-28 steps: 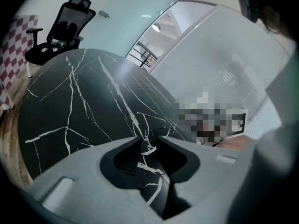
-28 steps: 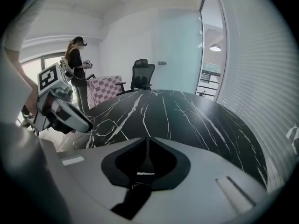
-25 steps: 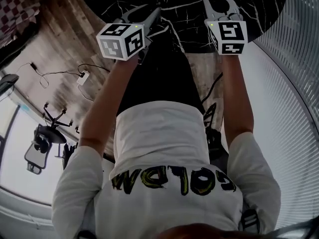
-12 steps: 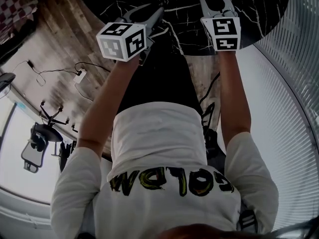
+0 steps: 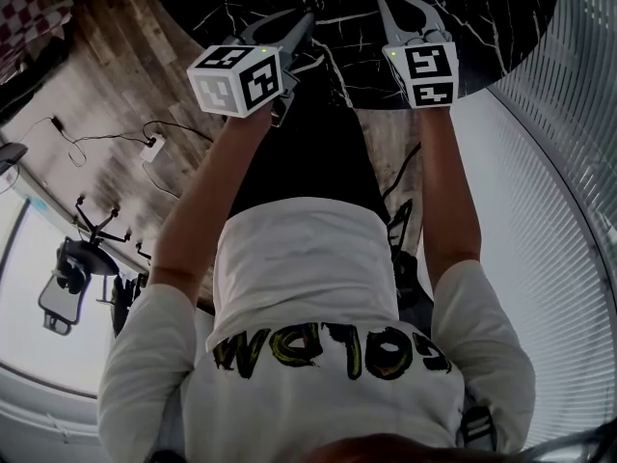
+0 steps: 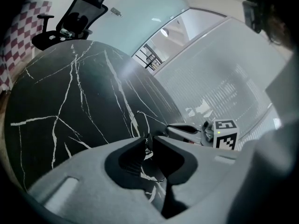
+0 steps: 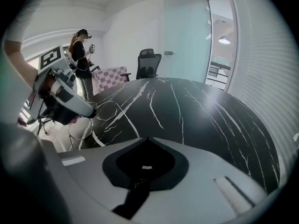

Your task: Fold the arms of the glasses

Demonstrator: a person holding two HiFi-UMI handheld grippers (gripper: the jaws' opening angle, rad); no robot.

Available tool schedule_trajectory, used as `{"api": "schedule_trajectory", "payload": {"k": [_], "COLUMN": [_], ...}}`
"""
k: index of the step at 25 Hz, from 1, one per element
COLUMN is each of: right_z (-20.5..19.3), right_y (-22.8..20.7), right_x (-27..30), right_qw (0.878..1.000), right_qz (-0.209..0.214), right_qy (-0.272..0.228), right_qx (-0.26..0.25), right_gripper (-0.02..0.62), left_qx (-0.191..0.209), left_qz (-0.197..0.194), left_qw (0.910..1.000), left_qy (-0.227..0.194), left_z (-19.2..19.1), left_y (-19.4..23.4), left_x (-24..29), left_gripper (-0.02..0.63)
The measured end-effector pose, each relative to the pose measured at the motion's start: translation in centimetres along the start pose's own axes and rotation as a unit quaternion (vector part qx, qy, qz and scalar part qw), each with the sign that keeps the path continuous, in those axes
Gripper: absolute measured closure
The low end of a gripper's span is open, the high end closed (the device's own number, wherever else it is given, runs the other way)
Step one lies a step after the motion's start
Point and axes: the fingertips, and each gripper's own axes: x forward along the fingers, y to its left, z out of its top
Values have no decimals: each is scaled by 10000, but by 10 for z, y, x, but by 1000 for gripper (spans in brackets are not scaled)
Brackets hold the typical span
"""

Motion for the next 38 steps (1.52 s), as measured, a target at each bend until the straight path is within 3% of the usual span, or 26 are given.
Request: {"api": "schedule_trajectory", "payload": {"k": [13, 31, 38], "right_z": [-2, 2, 12], "right_y": [20, 74, 90], "right_x": [2, 0, 2], "right_qw": [9972, 9818, 9768], "right_qz": [740, 1638, 1742], "right_qy": [-46, 293, 356], "right_qx": [22, -917, -1192], "right_gripper": [592, 586, 578], "left_qx": [-171, -73, -44], "left_qz": [-1, -62, -114], "left_qw": [9999, 9998, 9996], "left_qy": [20, 180, 236], "left_z": [1, 0, 1], "left_y": [5, -2, -5], "left_x": [0, 3, 4], "left_gripper": [558, 566, 577]}}
